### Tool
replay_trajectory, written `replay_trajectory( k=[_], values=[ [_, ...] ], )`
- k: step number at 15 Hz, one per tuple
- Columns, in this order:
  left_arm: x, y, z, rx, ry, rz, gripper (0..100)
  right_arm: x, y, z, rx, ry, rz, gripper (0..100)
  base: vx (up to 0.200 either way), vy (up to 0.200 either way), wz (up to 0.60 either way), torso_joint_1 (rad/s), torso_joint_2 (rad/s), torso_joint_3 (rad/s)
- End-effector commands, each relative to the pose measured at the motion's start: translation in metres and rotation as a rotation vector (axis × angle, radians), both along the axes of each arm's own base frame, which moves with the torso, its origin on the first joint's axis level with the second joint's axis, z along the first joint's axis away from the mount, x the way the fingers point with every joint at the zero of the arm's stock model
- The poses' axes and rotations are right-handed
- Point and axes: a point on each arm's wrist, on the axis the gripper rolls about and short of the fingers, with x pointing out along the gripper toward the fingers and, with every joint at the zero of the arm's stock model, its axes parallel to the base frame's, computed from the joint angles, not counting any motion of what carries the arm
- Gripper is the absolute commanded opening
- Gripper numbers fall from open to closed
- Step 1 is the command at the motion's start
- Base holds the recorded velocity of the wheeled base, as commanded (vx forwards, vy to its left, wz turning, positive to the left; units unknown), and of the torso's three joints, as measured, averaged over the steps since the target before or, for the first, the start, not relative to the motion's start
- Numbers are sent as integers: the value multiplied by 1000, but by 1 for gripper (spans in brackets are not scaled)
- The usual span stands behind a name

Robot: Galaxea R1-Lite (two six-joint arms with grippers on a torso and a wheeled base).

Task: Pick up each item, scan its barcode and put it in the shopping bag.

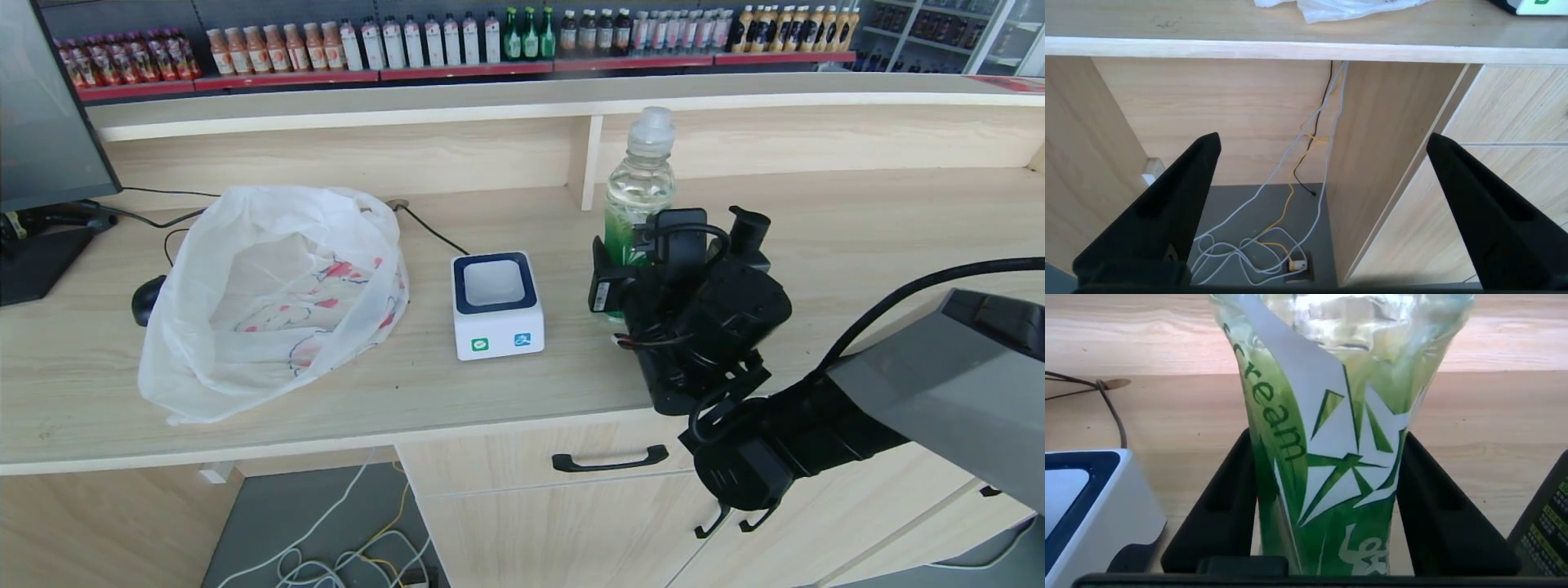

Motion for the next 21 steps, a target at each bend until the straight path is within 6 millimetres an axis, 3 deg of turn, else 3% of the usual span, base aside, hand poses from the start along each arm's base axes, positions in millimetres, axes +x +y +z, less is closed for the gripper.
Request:
replay_trajectory(
  k=[1, 8, 13, 21],
  values=[
    [0, 0, 0, 0, 0, 0, 100, -3, -1, 7, 13, -17, 2, 0, 0, 0, 0, 0, 0, 0],
    [0, 0, 0, 0, 0, 0, 100, -15, -9, 35, 54, -66, -2, 0, 0, 0, 0, 0, 0, 0],
    [0, 0, 0, 0, 0, 0, 100, -30, -21, 44, 53, -63, -3, 0, 0, 0, 0, 0, 0, 0],
    [0, 0, 0, 0, 0, 0, 100, -70, -39, 65, 88, -74, -12, 0, 0, 0, 0, 0, 0, 0]
  ],
)
